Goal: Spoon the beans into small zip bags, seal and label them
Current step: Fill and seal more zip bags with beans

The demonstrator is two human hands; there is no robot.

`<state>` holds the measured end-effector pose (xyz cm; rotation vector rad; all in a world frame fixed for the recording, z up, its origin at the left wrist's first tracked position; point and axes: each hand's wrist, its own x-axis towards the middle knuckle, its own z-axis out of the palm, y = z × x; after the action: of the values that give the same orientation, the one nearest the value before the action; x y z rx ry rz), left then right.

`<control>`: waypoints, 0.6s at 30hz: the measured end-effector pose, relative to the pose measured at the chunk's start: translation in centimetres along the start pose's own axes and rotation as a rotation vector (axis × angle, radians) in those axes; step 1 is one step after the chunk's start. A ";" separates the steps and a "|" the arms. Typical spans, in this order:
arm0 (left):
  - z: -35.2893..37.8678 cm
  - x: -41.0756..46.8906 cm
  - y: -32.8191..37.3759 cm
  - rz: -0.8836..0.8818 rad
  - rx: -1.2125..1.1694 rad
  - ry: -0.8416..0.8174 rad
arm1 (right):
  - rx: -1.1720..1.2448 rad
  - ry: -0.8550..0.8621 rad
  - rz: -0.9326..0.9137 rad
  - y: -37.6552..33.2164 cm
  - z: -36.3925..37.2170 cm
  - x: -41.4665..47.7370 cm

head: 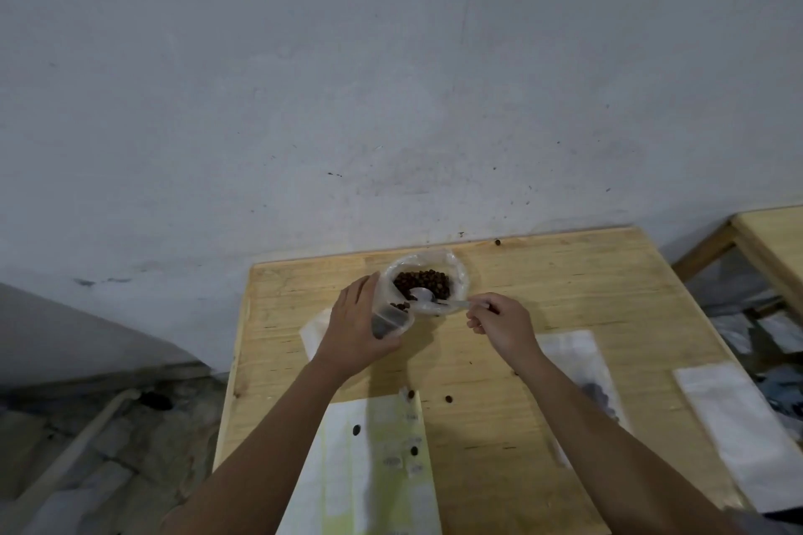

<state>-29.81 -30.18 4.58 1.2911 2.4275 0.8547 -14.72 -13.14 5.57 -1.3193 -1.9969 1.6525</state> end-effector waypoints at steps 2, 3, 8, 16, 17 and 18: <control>-0.4 -0.2 0.2 -0.008 -0.052 -0.018 | -0.103 0.008 -0.025 -0.1 -0.3 0.0; -0.5 -0.3 0.3 -0.017 -0.079 -0.030 | -0.205 0.029 -0.056 -0.2 -0.5 0.0; -1.4 -0.2 1.5 -0.099 -0.285 -0.084 | -0.496 0.255 -0.251 -0.5 -1.8 -0.1; -2.7 1.4 5.4 -0.113 -0.580 -0.081 | -0.124 -0.070 -0.392 -5.5 1.1 -2.0; -2.9 1.4 6.1 -0.092 -0.622 -0.089 | -0.077 -0.098 -0.416 -5.9 1.5 -2.2; -3.1 1.5 6.7 -0.072 -0.661 -0.099 | -0.037 -0.114 -0.434 -6.2 1.8 -2.3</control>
<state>-27.74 -27.23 11.16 0.9520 1.8491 1.3747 -17.58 -15.76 11.20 -0.7388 -2.1900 1.5134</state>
